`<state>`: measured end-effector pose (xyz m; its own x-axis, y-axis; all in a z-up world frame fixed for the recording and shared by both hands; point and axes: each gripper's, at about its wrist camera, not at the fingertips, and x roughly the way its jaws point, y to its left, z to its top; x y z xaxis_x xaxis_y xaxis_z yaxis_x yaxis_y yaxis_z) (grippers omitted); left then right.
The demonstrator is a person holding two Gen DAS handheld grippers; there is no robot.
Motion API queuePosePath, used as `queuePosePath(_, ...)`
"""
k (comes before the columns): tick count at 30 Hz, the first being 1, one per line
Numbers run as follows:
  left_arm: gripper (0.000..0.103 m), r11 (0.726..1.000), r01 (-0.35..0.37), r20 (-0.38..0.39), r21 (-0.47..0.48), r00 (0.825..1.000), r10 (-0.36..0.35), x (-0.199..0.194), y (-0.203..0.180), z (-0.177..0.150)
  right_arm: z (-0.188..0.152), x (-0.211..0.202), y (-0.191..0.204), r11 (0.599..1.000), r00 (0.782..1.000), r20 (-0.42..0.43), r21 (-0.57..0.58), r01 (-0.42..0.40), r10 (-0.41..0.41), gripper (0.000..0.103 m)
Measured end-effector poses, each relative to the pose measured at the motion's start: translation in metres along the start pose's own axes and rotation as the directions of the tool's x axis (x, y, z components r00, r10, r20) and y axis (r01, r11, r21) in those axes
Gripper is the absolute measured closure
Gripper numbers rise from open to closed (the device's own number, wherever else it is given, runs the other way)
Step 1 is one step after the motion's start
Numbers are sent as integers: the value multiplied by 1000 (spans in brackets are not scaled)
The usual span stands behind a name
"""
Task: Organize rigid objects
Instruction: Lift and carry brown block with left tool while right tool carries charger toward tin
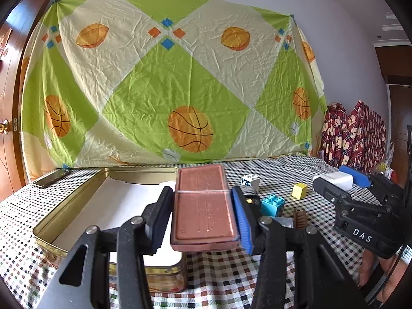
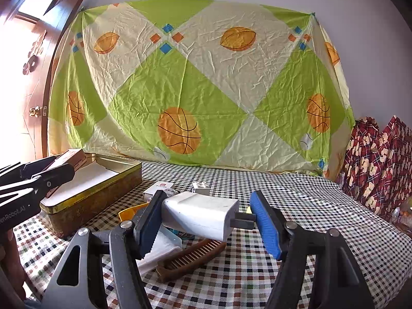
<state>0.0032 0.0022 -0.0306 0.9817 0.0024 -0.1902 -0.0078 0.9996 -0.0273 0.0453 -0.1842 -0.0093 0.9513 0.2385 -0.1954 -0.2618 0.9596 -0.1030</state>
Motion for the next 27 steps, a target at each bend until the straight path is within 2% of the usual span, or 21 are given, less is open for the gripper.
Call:
queuePosePath(12, 57, 997, -72, 20, -22, 997, 72, -1, 27, 1, 2, 8, 26, 999, 999, -22, -14, -39, 38, 34)
queuePosePath(27, 57, 993, -115, 27, -18, 993, 115, -2, 42, 2, 5, 10, 51, 996, 997, -29, -43, -74, 73, 34)
